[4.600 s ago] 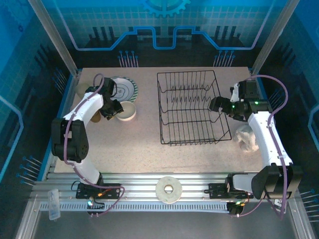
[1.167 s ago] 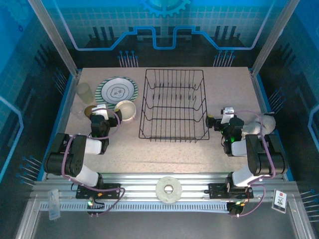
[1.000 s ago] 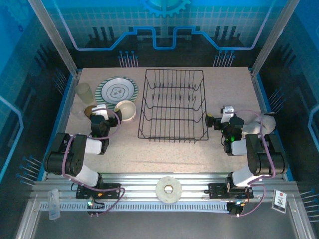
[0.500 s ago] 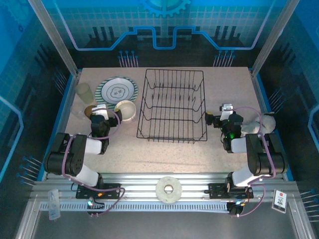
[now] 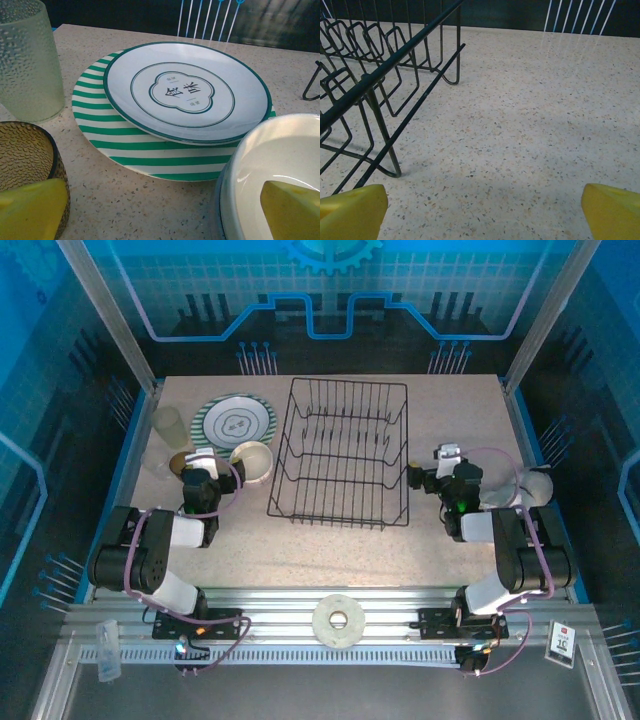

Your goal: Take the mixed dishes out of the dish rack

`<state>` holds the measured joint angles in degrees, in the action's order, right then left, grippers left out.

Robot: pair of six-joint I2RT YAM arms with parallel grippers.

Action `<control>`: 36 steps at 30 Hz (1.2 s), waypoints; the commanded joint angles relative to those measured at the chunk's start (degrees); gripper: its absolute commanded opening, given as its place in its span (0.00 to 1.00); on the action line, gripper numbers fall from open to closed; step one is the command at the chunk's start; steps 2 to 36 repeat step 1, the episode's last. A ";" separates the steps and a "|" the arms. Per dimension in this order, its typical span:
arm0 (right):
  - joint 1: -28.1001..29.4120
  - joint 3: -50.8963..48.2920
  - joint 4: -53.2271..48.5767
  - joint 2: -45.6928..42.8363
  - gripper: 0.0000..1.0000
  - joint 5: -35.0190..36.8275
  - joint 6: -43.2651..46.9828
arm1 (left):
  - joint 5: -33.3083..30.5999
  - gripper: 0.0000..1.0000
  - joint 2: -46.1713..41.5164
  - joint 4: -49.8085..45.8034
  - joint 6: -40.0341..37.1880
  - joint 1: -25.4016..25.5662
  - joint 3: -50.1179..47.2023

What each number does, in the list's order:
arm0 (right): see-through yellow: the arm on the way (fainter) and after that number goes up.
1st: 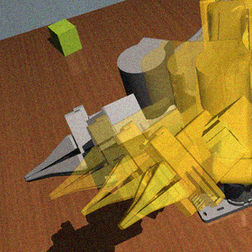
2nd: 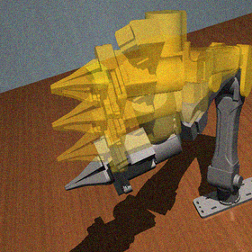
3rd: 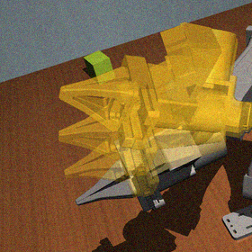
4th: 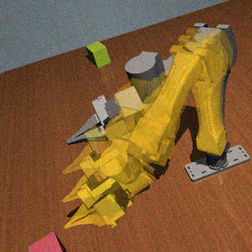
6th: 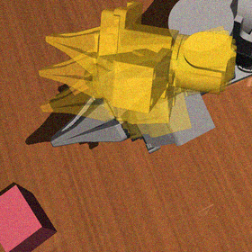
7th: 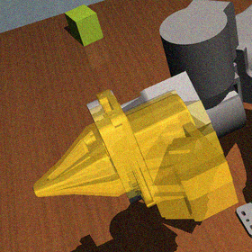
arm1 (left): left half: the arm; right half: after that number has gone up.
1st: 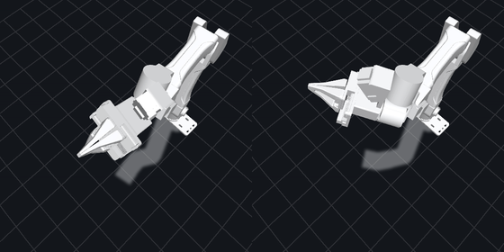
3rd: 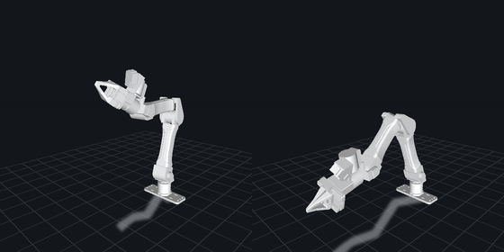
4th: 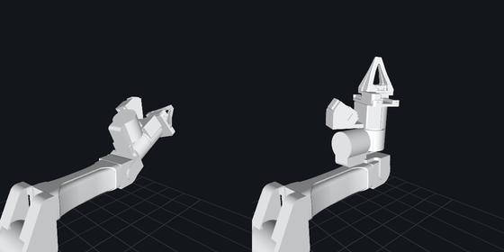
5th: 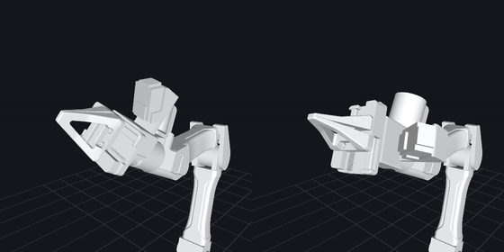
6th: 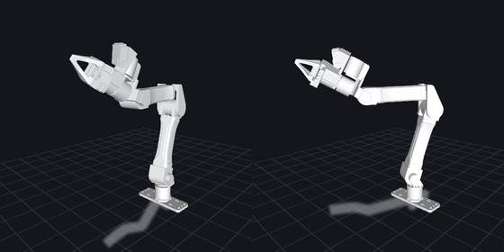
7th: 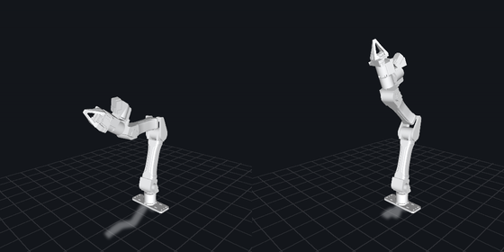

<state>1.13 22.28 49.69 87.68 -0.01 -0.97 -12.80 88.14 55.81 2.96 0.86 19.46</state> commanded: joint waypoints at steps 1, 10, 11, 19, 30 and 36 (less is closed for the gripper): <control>1.16 0.92 0.14 0.37 1.00 -0.60 1.34 | 0.94 0.99 0.54 -0.79 -0.85 -0.16 1.10; 1.16 0.92 0.14 0.37 1.00 -0.60 1.34 | 0.94 0.99 0.54 -0.79 -0.85 -0.16 1.10; 1.16 0.92 0.14 0.37 1.00 -0.60 1.34 | 0.94 0.99 0.54 -0.79 -0.85 -0.16 1.10; 1.16 0.92 0.14 0.37 1.00 -0.60 1.34 | 0.94 0.99 0.54 -0.79 -0.85 -0.16 1.10; 1.16 0.92 0.14 0.37 1.00 -0.60 1.34 | 0.94 0.99 0.54 -0.79 -0.85 -0.16 1.10; 1.16 0.92 0.14 0.37 1.00 -0.60 1.34 | 0.94 0.99 0.54 -0.79 -0.85 -0.16 1.10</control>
